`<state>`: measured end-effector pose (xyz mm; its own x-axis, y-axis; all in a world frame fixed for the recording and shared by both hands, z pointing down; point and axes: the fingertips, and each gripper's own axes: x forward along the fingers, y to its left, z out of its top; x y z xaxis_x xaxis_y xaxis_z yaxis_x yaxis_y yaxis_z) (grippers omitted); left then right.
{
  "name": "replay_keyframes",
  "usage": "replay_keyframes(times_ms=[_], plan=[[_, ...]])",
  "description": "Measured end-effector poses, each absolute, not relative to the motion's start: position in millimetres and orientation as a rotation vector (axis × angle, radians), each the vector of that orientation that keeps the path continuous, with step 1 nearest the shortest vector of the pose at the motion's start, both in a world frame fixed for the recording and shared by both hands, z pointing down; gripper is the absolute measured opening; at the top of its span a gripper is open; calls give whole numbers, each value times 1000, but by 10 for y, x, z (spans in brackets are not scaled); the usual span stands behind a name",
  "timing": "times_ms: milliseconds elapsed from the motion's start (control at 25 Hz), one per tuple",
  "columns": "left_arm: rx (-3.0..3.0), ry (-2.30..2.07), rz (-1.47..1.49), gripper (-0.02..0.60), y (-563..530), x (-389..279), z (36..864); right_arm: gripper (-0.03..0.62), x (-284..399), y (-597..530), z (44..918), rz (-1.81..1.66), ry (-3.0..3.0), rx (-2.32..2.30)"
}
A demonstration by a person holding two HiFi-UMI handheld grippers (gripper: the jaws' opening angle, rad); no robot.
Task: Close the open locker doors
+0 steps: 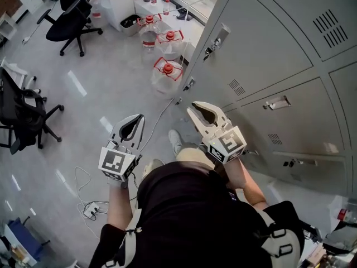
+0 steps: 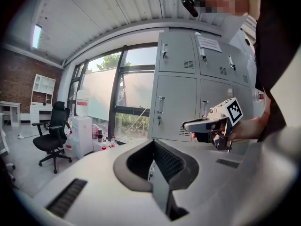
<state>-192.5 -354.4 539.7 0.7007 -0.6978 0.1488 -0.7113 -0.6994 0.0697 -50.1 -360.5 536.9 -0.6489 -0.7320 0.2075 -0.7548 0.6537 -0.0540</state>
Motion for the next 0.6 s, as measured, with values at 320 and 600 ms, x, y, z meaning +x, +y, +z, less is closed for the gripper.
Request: replay_keyframes(times_ms=[320, 600], plan=[[2837, -1067, 104, 8, -3306, -1864, 5123, 86, -477, -3184, 4939, 81, -2734, 1285], [2905, -1004, 70, 8, -3143, -1775, 4913, 86, -464, -2950, 4755, 8, -2758, 1328]])
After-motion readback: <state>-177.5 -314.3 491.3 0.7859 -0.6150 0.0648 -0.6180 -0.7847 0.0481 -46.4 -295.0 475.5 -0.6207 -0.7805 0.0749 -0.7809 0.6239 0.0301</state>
